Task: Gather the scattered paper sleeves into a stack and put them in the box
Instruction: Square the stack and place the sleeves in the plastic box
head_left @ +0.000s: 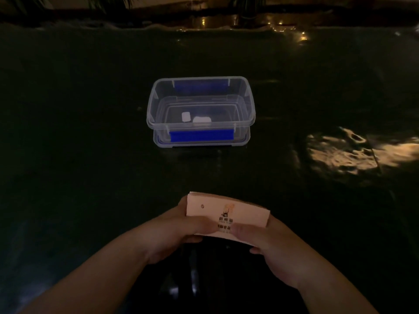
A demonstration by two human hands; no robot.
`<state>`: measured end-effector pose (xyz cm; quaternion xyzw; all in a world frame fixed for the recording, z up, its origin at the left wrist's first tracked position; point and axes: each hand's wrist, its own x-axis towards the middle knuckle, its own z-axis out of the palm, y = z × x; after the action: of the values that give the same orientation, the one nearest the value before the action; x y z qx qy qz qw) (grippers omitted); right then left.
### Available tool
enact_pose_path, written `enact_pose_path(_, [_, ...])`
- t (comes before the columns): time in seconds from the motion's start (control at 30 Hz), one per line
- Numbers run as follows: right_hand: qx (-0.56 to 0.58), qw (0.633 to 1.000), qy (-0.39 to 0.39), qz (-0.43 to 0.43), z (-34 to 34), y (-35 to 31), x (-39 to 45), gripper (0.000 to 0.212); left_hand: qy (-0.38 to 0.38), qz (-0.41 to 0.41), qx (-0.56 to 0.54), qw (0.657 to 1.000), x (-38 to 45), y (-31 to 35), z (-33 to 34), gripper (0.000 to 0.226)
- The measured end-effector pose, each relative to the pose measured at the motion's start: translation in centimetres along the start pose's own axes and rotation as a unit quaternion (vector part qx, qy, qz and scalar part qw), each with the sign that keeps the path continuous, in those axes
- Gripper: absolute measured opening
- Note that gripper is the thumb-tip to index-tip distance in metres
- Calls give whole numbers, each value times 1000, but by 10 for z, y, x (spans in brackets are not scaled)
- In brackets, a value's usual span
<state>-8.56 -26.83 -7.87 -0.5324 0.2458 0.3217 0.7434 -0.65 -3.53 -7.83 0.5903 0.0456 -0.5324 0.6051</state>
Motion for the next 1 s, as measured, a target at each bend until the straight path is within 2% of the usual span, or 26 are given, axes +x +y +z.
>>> enact_pose_path(0.13, [-16, 999, 9, -32, 0, 3, 1, 116, -19, 3, 21, 1000, -1, -4, -4, 111])
enact_pose_path(0.23, [-42, 997, 12, -67, 1, 9, 0, 110, -32, 48, 53, 997, -3, -7, -5, 101])
enact_pose_path(0.3, [-64, 994, 8, -86, 0, 13, -1, 105, -37, 82, 114, 989, -6, -9, -3, 91])
enact_pose_path(0.4, [-160, 979, 15, -124, -1, 10, -1, 99, -27, 149, 215, 965, -9, -14, -5, 79])
enact_pose_path(0.47, [-251, 956, 66, -137, -1, 7, 4, 103, 34, 177, 296, 938, -9, -18, -11, 96])
enact_pose_path(0.57, [-412, 887, 132, -163, -5, 13, 16, 108, 145, 212, 447, 857, -4, -24, -15, 113])
enact_pose_path(0.63, [-494, 838, 140, -185, -8, 17, 24, 111, 159, 232, 501, 818, 2, -30, -14, 118])
enact_pose_path(0.7, [-527, 817, 149, -180, -12, 18, 28, 118, 154, 223, 521, 810, 9, -33, -15, 132])
enact_pose_path(0.77, [-531, 820, 140, -162, -15, 19, 30, 131, 141, 207, 523, 815, 11, -33, -19, 142])
enact_pose_path(0.83, [-510, 835, 141, -152, -17, 19, 31, 138, 140, 211, 510, 822, 13, -34, -20, 141])
enact_pose_path(0.9, [-484, 849, 152, -147, -16, 19, 32, 134, 152, 224, 515, 814, 14, -35, -17, 134])
enact_pose_path(1.0, [-480, 851, 153, -148, -15, 19, 33, 117, 164, 246, 538, 789, 16, -39, -16, 118])
